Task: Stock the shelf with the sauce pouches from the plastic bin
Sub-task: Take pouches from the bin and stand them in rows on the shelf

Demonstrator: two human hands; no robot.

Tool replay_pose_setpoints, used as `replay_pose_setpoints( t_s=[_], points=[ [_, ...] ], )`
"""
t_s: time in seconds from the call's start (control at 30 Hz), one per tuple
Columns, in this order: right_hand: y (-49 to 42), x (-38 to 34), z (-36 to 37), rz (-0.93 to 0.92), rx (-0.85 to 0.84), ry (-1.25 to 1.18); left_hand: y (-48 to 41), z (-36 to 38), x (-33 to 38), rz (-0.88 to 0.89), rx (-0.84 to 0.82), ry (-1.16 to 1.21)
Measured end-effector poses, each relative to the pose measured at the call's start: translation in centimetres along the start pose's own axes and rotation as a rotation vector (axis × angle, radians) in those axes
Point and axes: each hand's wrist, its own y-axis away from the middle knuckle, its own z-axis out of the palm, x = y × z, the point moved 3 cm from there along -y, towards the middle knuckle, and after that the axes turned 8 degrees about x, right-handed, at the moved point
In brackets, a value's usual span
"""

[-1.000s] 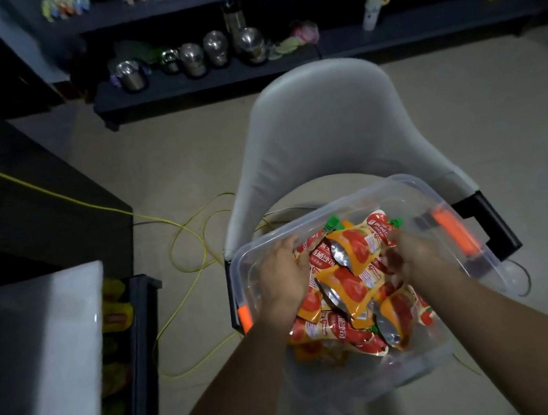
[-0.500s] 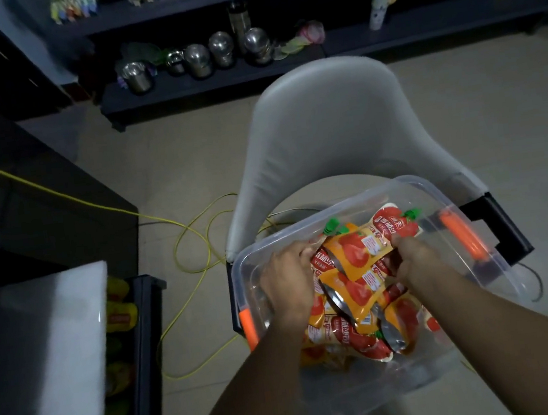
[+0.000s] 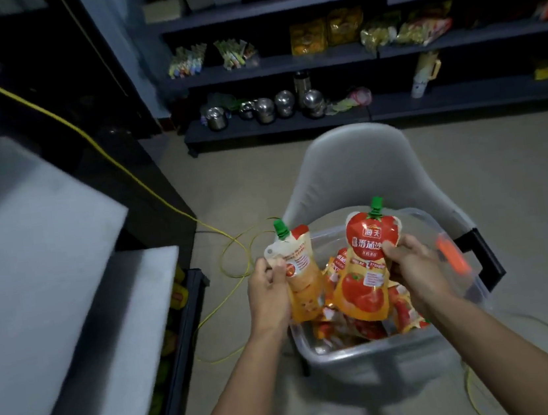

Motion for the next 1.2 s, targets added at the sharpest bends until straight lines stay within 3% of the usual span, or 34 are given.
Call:
replay_pose_setpoints(
  t_s=[0.17, 0.57, 0.8, 1.2],
  points=[
    [9.2, -2.7, 2.5, -0.141, -0.188, 0.096, 6.9, -9.0, 3.6, 0.097, 0.074, -0.039],
    [31.1, -6.9, 13.8, -0.510, -0.685, 0.256, 21.5, -30.1, 9.7, 0.128, 0.511, 0.058],
    [43.6, -7.3, 23.0, -0.647, -0.994, 0.261, 27.5, -43.1, 11.8, 0.158, 0.770, 0.082],
    [66.0, -6.6, 42.3, -0.934, -1.307, 0.293, 33.4, -67.7, 14.3, 0.176, 1.165, 0.231]
  ],
)
